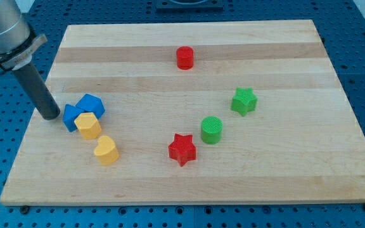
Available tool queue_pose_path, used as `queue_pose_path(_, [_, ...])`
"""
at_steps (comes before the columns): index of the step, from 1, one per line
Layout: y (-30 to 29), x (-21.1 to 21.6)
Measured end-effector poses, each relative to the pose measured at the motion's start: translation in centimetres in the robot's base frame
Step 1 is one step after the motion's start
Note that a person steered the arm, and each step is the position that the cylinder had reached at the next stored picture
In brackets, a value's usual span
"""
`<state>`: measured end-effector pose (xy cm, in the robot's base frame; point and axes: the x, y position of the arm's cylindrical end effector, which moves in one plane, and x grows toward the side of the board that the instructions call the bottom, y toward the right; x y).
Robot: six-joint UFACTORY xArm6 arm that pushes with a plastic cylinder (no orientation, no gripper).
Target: Form a diagonal line with yellow blocks and blue blocks
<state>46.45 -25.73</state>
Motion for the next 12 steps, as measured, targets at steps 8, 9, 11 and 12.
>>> queue_pose_path(8, [4.3, -1.8])
queue_pose_path(9, [2.1, 0.0])
queue_pose_path(11, [4.6, 2.2])
queue_pose_path(12, [7.5, 2.2])
